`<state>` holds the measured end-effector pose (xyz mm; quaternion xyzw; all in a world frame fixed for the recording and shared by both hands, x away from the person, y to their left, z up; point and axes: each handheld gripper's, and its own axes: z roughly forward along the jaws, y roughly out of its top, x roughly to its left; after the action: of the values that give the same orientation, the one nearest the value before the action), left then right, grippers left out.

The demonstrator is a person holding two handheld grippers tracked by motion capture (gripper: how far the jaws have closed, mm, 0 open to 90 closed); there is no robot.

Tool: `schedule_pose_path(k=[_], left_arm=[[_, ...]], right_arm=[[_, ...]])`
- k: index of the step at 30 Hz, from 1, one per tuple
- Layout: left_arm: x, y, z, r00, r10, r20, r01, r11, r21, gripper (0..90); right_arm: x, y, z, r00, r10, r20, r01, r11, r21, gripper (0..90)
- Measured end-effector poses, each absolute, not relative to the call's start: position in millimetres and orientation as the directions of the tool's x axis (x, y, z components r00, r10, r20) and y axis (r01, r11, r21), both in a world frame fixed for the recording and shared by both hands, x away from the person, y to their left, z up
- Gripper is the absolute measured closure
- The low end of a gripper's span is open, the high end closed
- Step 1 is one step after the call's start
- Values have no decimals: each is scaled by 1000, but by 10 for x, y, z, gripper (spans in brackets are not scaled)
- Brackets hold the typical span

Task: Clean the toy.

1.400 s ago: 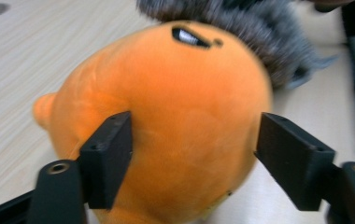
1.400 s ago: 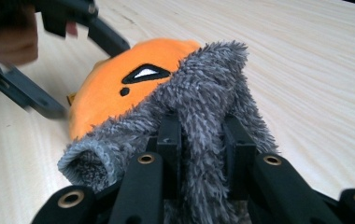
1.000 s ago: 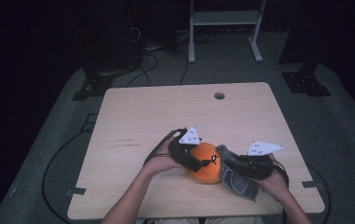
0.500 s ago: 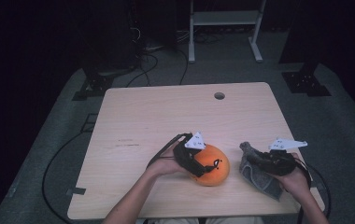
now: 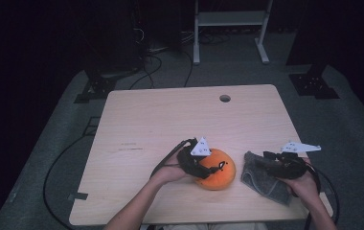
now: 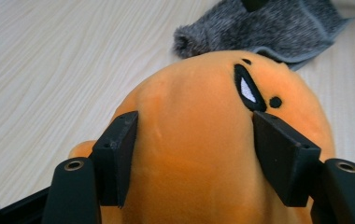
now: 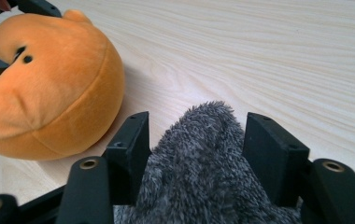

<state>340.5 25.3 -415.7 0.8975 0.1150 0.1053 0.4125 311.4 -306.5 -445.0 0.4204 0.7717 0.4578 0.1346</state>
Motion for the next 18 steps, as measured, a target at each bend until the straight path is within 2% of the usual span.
schedule_pose_path(k=[8,14,18], left_arm=[[3365,286,-4001,947,311,77,133,-601,788,420],[3480,411,-3941,922,381,65,173,-558,812,426],[3598,489,-3905,891,442,108,176,-554,814,425]], right_arm=[[3099,-3092,-4463,-594,787,168,511,208,834,379],[3100,-3084,-4456,-594,786,172,508,201,838,378],[3096,-3062,-4438,-597,782,180,494,182,850,383]])
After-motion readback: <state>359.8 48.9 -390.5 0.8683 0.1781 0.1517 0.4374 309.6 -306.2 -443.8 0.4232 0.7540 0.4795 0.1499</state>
